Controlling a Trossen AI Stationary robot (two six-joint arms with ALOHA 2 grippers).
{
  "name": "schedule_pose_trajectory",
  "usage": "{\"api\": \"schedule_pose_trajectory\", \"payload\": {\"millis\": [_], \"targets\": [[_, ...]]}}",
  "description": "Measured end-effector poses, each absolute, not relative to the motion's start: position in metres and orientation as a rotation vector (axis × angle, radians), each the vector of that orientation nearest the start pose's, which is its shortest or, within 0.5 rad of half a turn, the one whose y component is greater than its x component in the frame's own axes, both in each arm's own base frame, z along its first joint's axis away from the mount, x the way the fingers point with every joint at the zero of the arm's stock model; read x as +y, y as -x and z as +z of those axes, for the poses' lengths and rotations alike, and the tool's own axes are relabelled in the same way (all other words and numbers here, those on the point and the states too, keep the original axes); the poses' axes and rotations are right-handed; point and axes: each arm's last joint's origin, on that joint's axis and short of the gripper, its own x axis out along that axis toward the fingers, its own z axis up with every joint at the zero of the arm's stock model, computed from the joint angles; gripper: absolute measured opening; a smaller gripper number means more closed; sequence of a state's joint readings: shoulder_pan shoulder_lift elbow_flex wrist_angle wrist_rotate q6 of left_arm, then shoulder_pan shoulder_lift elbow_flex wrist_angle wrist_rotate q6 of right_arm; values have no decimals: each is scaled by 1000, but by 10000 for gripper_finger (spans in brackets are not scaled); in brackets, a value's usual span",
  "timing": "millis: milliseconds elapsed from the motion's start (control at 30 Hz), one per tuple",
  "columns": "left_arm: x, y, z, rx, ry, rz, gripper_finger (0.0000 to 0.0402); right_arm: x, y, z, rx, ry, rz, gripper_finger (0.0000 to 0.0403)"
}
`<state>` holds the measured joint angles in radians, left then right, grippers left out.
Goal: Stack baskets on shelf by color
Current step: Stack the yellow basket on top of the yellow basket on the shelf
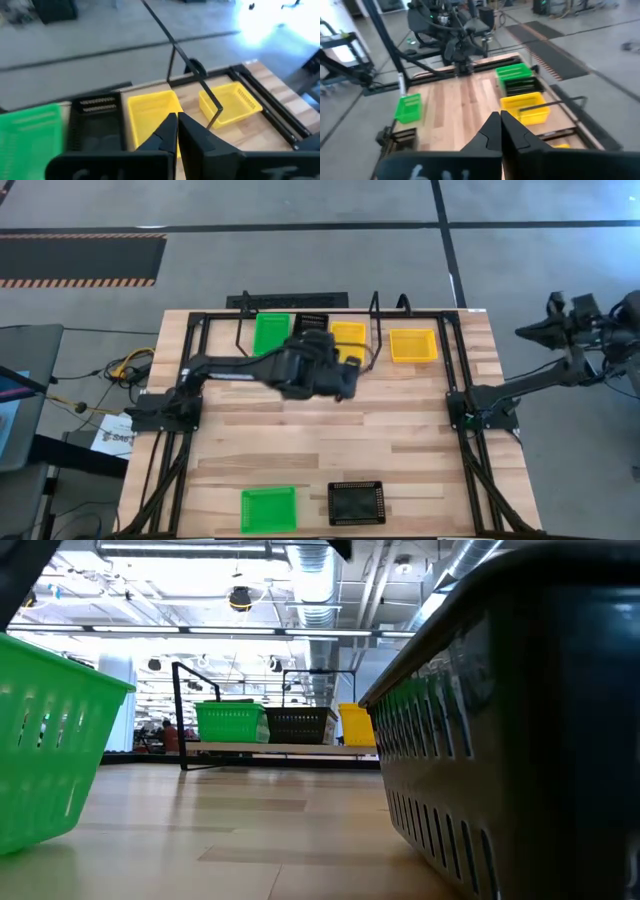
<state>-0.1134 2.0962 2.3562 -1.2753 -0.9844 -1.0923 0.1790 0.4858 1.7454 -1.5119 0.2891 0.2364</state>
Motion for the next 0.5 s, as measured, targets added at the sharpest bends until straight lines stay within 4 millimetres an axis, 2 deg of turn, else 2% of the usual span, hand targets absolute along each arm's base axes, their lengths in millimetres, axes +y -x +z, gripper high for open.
{"api": "schedule_pose_trajectory", "payload": {"millis": [133,233,300,500], "targets": [[-46,-395,390,320,378,1170,0,-21,71,451,268,-171,-138,9],[-55,-382,393,360,340,1171,0,-16,44,451,298,-134,-134,18],[-57,-375,395,401,315,1167,0,-14,33,452,316,-99,-144,22],[-55,-371,398,587,228,1056,0,-15,26,460,317,-131,-240,17]]}}
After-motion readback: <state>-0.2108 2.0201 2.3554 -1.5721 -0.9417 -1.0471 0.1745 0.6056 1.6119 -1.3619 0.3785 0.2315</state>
